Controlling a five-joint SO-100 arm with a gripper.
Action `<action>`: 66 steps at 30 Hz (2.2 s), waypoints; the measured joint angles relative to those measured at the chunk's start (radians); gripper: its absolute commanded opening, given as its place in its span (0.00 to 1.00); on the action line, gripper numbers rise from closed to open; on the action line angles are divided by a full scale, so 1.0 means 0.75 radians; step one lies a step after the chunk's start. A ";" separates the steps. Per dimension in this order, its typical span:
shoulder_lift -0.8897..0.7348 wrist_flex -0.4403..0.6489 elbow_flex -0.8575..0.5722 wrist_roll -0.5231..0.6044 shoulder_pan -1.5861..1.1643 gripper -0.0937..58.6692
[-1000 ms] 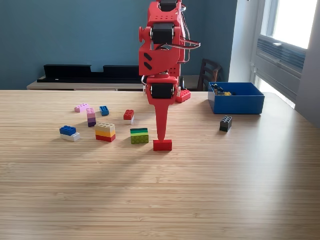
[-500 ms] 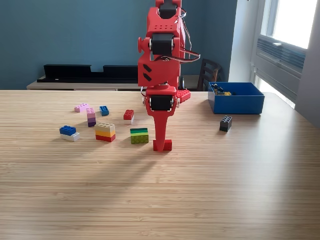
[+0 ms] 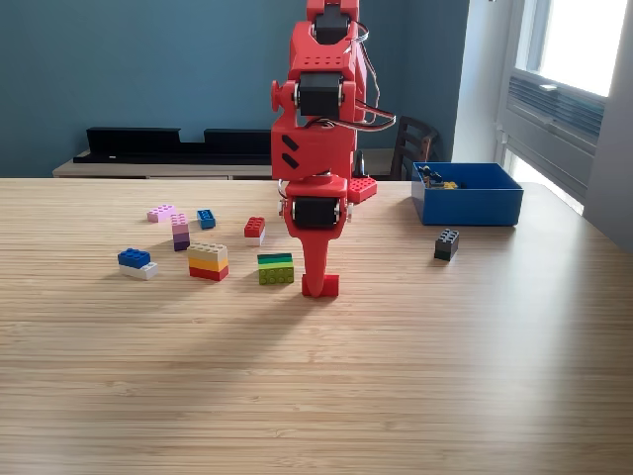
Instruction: Grasp a lego block and put it in the bin.
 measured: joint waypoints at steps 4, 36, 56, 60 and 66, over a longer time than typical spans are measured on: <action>0.000 0.000 0.002 0.004 0.000 0.00; 0.916 0.395 0.454 -0.018 -0.812 0.00; 1.002 0.479 0.569 -0.031 -1.706 0.01; 1.002 0.479 0.571 -0.025 -1.710 0.32; 1.002 0.479 0.593 -0.045 -1.714 0.65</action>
